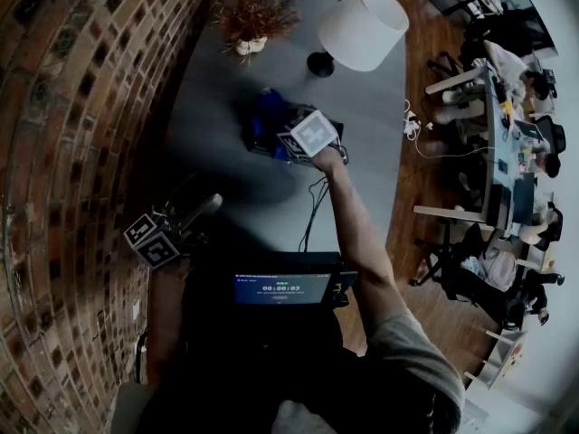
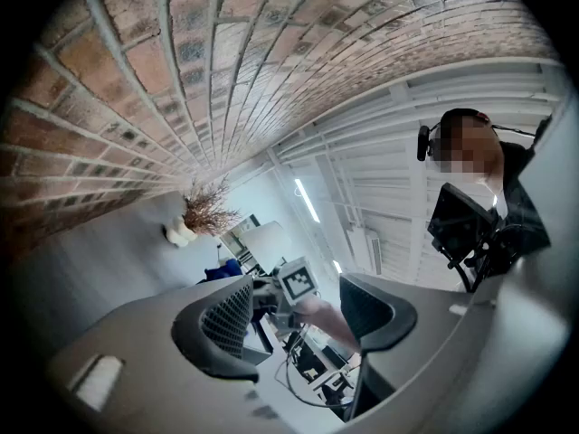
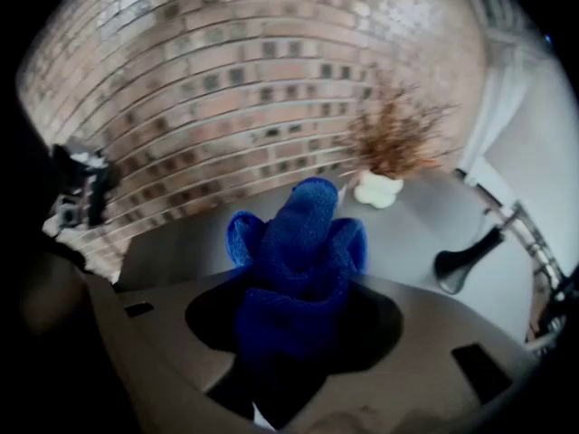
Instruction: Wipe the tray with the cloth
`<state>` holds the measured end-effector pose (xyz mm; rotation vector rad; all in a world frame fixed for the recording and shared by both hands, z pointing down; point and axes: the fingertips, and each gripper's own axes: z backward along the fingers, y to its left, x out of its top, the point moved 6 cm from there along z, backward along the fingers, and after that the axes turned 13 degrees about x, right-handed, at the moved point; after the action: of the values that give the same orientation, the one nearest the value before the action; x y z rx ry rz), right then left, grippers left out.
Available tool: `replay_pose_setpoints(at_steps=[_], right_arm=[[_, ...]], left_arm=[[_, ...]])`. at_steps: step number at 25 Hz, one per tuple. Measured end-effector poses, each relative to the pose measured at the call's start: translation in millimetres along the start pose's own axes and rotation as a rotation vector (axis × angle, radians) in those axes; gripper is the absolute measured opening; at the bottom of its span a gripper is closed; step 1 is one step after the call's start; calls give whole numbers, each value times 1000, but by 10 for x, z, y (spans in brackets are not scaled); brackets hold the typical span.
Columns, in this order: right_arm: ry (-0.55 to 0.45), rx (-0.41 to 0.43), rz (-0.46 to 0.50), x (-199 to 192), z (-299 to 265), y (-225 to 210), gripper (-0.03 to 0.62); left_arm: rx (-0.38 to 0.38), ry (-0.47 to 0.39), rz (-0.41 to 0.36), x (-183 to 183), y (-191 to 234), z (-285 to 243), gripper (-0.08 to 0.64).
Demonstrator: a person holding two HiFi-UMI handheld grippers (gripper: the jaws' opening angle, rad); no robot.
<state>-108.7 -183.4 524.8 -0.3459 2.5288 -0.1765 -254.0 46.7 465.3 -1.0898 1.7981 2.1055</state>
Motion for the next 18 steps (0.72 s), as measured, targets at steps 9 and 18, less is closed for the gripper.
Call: replay_pose_setpoints(at_steps=[9, 18], right_arm=[[99, 14, 148, -329, -395, 332, 209], [48, -204, 56, -303, 181, -324, 210]], left_arm=[[17, -2, 17, -86, -8, -23, 299], [-9, 20, 10, -131, -61, -112, 299]])
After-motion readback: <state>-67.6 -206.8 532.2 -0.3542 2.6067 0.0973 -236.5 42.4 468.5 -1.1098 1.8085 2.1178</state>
